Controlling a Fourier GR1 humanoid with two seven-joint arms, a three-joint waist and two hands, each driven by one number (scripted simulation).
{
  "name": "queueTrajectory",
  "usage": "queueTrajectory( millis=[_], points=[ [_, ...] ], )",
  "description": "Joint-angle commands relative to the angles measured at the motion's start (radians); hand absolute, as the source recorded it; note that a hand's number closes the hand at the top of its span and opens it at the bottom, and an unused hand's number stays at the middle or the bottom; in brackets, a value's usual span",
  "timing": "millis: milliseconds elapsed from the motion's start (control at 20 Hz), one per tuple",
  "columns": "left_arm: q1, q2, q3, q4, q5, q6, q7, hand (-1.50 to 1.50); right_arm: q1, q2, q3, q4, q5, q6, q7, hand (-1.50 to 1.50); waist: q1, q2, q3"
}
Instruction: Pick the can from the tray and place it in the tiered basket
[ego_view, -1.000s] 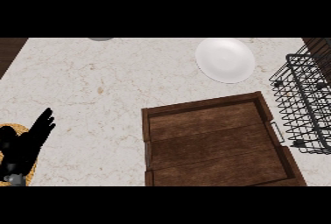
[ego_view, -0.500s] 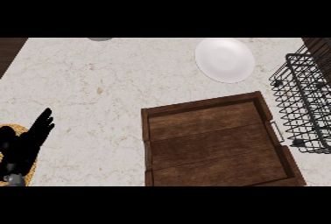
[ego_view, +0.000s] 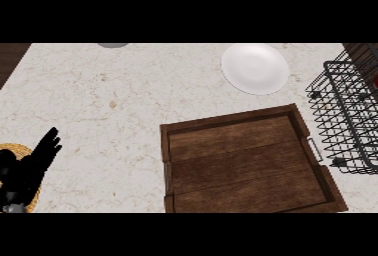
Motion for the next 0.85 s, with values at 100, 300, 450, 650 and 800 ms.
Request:
queueTrajectory(
  millis=[100,300,450,650,800],
  points=[
    [-0.010,-0.009,-0.001,-0.008,0.003,0.008,0.019,0.00,-0.037,-0.101,-0.191,0.059,-0.123,0.062,0.113,-1.50,-0.011,-0.001,0.000],
    [-0.025,-0.012,0.006,0.026,-0.019,0.036,-0.010,0.00,-0.053,-0.174,-0.312,0.093,-0.234,0.176,0.168,-1.50,-0.021,-0.002,-0.001],
    [0.022,-0.008,0.012,-0.034,0.006,0.018,0.030,0.00,0.031,-0.212,-0.472,0.124,-0.358,0.202,0.104,-1.50,-0.034,-0.009,0.003],
    [0.031,0.020,0.039,-0.022,0.022,-0.004,0.006,0.00,0.150,-0.303,-0.628,0.193,-0.467,0.285,-0.004,-1.50,-0.038,-0.004,0.003],
    [0.041,-0.007,0.023,-0.006,0.006,0.009,-0.011,0.00,0.257,-0.362,-0.691,0.202,-0.533,0.423,-0.044,-1.50,-0.036,-0.005,0.001]
  ],
)
